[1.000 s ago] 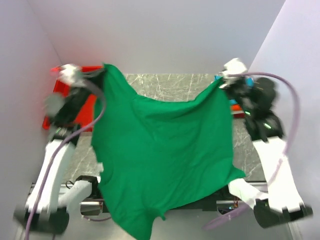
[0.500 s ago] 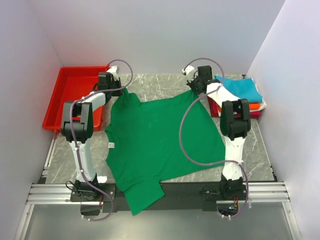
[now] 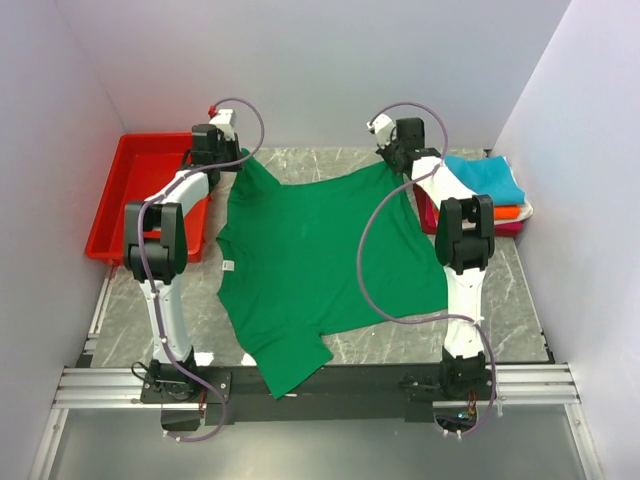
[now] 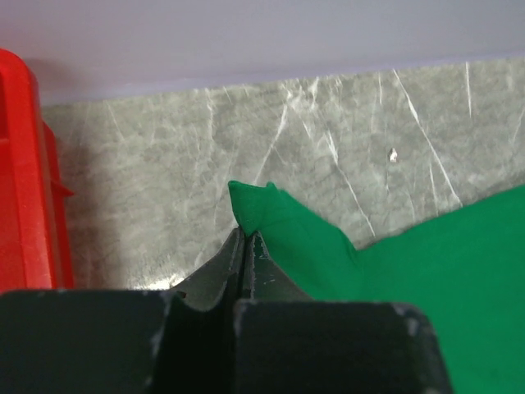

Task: Fold and stack the t-shirts
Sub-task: Flatten the tshirt out

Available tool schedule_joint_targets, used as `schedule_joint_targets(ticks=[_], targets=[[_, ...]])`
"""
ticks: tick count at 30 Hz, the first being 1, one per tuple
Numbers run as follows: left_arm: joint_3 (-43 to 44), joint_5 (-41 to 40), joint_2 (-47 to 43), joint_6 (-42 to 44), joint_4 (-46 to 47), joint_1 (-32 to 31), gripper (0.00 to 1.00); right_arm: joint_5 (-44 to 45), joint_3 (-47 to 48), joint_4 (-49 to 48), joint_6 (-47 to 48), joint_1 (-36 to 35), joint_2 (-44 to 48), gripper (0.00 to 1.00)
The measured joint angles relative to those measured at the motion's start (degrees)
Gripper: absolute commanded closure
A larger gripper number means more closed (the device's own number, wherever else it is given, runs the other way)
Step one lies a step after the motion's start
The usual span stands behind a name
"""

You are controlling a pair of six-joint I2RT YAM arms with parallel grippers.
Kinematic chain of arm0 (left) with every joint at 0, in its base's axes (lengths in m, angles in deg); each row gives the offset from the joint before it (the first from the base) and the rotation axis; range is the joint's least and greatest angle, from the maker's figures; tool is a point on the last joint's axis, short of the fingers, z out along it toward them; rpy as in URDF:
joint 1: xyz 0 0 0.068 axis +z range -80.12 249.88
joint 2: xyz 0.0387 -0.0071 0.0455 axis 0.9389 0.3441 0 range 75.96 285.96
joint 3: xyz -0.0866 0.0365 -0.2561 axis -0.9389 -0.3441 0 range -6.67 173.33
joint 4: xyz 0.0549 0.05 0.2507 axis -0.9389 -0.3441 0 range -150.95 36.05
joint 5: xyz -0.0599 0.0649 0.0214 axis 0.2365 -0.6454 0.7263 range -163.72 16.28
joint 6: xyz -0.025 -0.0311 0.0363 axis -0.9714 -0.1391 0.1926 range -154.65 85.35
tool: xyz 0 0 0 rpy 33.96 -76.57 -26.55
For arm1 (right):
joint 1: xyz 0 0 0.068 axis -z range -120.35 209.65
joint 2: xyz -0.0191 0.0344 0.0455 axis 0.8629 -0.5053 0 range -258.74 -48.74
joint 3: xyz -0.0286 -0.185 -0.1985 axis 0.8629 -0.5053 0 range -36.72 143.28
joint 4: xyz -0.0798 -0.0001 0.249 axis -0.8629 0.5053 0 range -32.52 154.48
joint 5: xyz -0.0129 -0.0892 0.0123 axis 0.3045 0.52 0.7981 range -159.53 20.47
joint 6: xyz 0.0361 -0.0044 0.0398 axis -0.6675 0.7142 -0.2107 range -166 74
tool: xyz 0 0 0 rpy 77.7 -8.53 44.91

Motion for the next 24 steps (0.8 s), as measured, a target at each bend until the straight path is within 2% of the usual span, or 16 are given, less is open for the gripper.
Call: schedule_joint_targets(ticks=[7, 13, 19, 24], targets=[[-7.8, 3.3, -3.7, 1.1, 2.5, 0.3, 1.0, -1.4, -5.8, -1.3, 0.8, 0.8, 1.0, 1.0], [-15.6, 5.8, -11.5, 2.4, 4.7, 0.4, 0.99, -3.2, -11.4, -1.7, 1.5, 1.1, 4.3, 1.0], [-18.3, 5.2, -17.9, 3.9, 5.6, 0.7, 1.0, -3.0, -9.7, -3.2, 4.1, 1.2, 5.3, 1.0], [-17.6, 5.1, -17.8, 3.8, 4.7, 2.8, 1.0, 0.7, -2.4, -4.0, 5.5, 0.8, 2.0, 1.0]])
